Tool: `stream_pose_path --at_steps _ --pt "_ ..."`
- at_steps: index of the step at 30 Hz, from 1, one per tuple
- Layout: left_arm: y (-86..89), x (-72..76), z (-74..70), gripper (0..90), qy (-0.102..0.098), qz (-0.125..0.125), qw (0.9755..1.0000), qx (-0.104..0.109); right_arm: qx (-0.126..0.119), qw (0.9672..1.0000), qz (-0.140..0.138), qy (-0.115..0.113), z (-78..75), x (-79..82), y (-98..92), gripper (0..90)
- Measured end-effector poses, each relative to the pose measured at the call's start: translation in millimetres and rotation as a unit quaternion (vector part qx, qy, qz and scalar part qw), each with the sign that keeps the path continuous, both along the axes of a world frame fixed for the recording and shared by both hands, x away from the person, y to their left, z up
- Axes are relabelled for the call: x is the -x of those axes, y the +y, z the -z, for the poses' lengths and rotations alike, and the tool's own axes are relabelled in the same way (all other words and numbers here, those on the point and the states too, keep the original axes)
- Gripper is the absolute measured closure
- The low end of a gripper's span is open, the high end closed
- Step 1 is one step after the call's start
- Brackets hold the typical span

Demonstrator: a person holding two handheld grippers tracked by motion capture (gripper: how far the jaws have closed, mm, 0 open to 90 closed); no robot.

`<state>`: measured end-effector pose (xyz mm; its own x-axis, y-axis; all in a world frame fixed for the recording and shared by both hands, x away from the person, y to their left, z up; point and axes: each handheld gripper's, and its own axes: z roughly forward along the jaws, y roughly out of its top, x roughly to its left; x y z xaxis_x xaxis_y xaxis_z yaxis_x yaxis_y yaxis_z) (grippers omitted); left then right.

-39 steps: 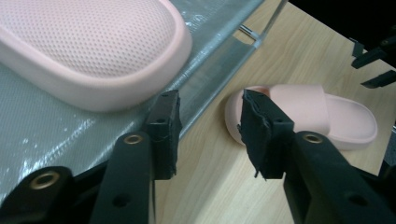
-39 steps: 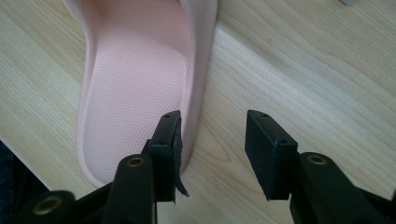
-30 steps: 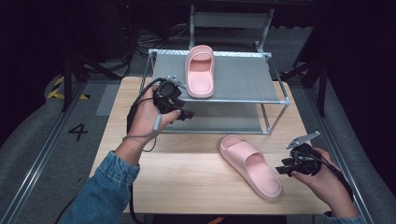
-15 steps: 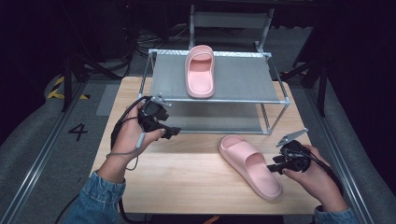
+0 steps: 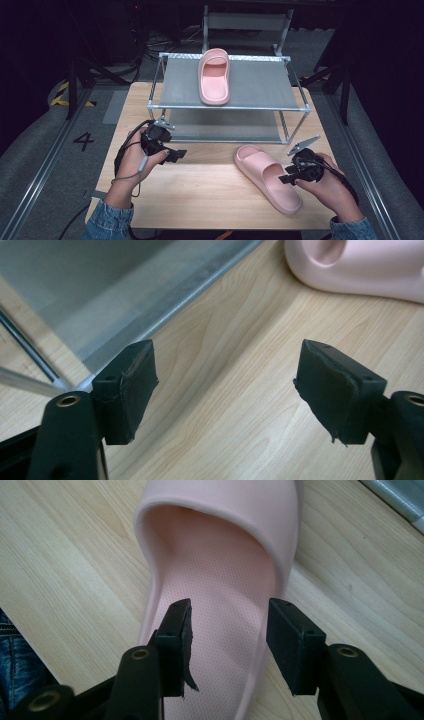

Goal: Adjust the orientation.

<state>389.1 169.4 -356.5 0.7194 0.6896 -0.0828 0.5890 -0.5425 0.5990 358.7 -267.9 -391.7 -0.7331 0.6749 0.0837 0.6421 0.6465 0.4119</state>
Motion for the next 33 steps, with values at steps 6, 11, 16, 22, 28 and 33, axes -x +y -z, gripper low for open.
stream_pose_path --at_steps 6,11,16,22,28,33 --pt "3.3 0.9 11.1 24.1 0.006 -0.011 0.9998 -0.014 -0.006 0.9999 0.001 0.01 1.2 -0.8 7.6 53.2" --pt "5.8 1.3 18.7 23.2 0.008 -0.009 0.9996 -0.027 -0.007 0.9999 -0.008 0.009 1.7 -1.4 14.5 52.5" --pt "9.1 2.4 27.5 23.0 0.023 -0.015 0.9992 -0.029 0.002 0.9996 -0.013 0.025 7.3 -3.0 23.9 50.2" --pt "13.4 3.1 33.6 22.9 0.031 -0.016 0.9989 -0.033 0.004 0.9992 -0.031 0.026 13.8 -2.7 37.8 54.7" --pt "19.2 2.8 42.9 22.5 0.04 -0.026 0.9981 -0.039 0.013 0.9988 -0.043 0.021 20.1 -2.4 47.6 59.5" --pt "19.5 1.8 47.0 22.3 0.049 -0.027 0.997 -0.054 0.007 0.9991 -0.042 0.0 21.2 -1.7 54.8 66.8"
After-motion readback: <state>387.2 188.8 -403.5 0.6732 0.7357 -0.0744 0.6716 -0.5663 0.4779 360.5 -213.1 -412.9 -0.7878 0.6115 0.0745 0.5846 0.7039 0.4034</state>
